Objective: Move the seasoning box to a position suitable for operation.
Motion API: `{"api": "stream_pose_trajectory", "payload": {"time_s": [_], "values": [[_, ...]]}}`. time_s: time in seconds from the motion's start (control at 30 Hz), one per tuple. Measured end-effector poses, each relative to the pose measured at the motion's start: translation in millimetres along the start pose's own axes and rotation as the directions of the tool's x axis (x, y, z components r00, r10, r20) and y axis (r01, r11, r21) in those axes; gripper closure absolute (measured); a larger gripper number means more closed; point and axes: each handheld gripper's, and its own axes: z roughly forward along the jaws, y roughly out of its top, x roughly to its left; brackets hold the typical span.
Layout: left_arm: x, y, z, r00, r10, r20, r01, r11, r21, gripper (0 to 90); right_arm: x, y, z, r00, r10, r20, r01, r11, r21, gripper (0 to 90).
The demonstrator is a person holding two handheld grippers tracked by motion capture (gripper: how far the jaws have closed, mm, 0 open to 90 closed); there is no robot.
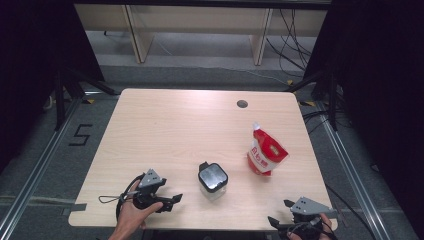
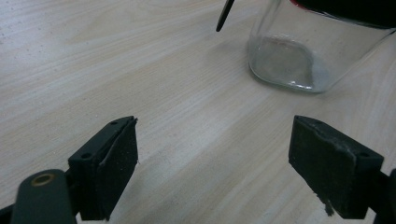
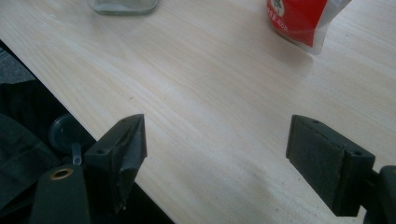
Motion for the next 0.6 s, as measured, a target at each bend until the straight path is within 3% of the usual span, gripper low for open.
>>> {"api": "stream_pose_trajectory", "payload": {"time_s": [0.07, 0.27, 0.37, 0.43, 0.5, 0.57, 0.6], "values": [[-1.2, 0.3, 0.5, 0.9997, -0.024, -0.002, 0.024, 0.9997, -0.008, 15.0, 0.5, 0.1, 0.1, 1.0000, -0.001, 0.005, 0.001, 1.000, -0.006, 21.1], [0.7, 4.1, -1.1, 0.9990, -0.044, 0.002, 0.044, 0.9986, -0.030, 15.0, -0.1, 0.6, -0.4, 0.9999, -0.012, 0.010, 0.013, 1.000, -0.020, 21.1], [2.5, 5.7, -3.0, 0.9997, -0.024, -0.002, 0.024, 0.9997, -0.008, 15.0, -0.2, 0.1, 0.0, 0.9999, -0.013, 0.009, 0.013, 1.000, -0.026, 20.9], [1.9, 7.8, -2.7, 0.9991, -0.043, 0.003, 0.043, 0.9985, -0.033, 15.0, 0.2, -0.2, -0.5, 1.0000, 0.006, -0.006, -0.006, 1.000, -0.020, 19.2], [2.1, 10.2, -4.1, 0.9993, -0.036, 0.005, 0.036, 0.9985, -0.040, 15.0, -0.7, -0.3, -0.6, 0.9999, -0.002, 0.014, 0.002, 0.999, -0.034, 16.7], [1.6, 12.4, -4.8, 0.9993, -0.036, 0.007, 0.037, 0.9981, -0.049, 15.1, 0.8, -0.3, -1.3, 0.9997, 0.025, 0.002, -0.025, 0.999, -0.045, 16.4], [1.1, 14.0, -4.4, 0.9991, -0.041, 0.010, 0.041, 0.9973, -0.060, 15.3, -0.2, 0.2, -1.4, 1.0000, 0.009, -0.002, -0.009, 0.998, -0.054, 16.4]]}}
